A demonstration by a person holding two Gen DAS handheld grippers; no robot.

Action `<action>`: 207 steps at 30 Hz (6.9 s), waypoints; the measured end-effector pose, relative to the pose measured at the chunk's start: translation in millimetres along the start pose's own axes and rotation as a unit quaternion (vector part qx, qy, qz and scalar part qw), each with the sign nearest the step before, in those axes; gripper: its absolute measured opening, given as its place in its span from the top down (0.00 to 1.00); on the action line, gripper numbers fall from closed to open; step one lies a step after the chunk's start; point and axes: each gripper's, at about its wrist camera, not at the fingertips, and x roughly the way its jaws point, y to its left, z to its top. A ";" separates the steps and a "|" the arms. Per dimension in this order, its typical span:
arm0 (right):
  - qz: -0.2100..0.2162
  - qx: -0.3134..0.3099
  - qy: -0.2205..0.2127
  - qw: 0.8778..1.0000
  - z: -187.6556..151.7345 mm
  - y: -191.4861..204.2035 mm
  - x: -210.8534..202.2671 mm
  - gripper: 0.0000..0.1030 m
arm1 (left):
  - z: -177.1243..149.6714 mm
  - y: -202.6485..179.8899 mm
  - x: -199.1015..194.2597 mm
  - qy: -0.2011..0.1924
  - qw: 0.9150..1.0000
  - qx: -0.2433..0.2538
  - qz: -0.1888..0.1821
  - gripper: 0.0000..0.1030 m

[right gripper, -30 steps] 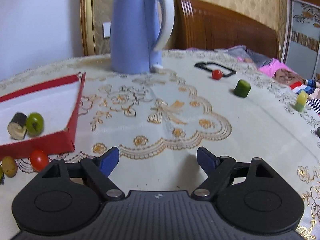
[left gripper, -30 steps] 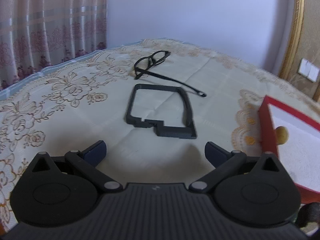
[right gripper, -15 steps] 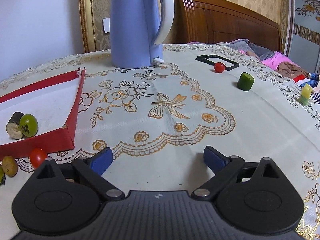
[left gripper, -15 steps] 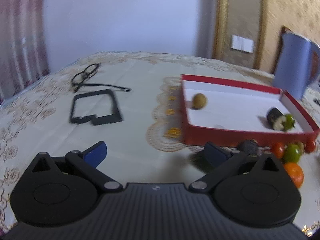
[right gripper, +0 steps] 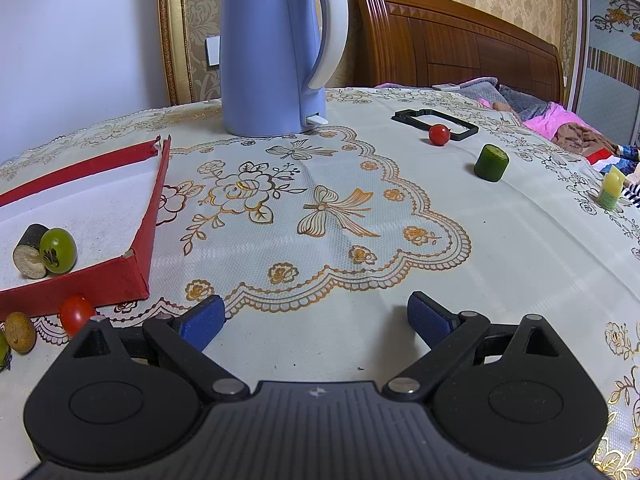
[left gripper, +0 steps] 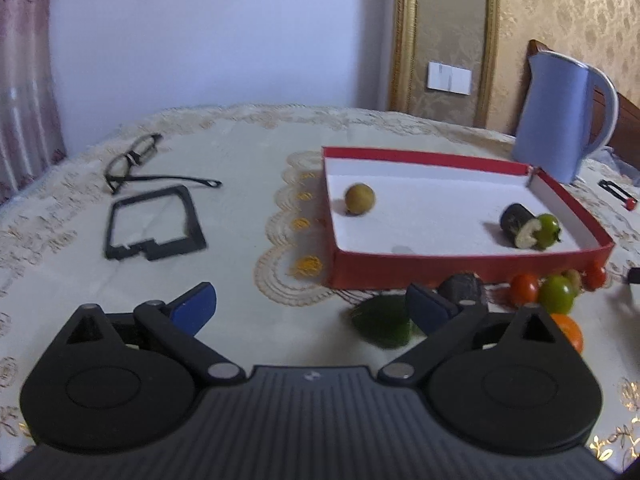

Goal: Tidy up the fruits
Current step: 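Move the left gripper toward the cut green lime, then close the left gripper around the green lime, then carry the lime into the red tray and open the left gripper, then move the right gripper to the red cherry tomato and grasp it, then carry the cherry tomato into the red tray and open the right gripper, then move the left gripper toward another dark cut cylinder piece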

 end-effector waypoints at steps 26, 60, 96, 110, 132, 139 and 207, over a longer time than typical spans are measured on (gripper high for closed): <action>0.000 0.000 0.000 1.000 -0.2 0.5 0.4 0.04 | -10.3 -28.9 5.0 0.010 0.996 0.068 -0.057 0.68; 0.000 -0.001 0.000 1.000 0.0 0.2 -0.3 0.04 | 49.1 -35.9 66.2 0.010 0.999 0.033 -0.027 0.69; 0.074 0.007 -0.034 0.997 -8.8 -2.5 -20.7 0.04 | 16.3 72.4 40.5 0.005 0.971 -0.176 0.163 0.05; 0.143 -0.090 -0.041 0.985 -16.5 79.9 -38.9 0.48 | 16.4 76.2 42.9 0.008 0.966 -0.189 0.175 0.00; 0.164 -0.109 -0.043 0.980 -17.9 92.2 -37.5 0.78 | 15.4 77.9 40.4 0.000 0.966 -0.199 0.167 0.00; 0.159 -0.112 -0.038 0.980 -17.0 94.4 -34.8 0.77 | 14.9 78.6 39.7 -0.001 0.965 -0.202 0.165 0.00; 0.062 -0.054 0.005 0.997 -10.3 17.8 -12.0 0.00 | -2.7 -35.8 -21.7 -0.023 0.999 -0.015 -0.039 0.00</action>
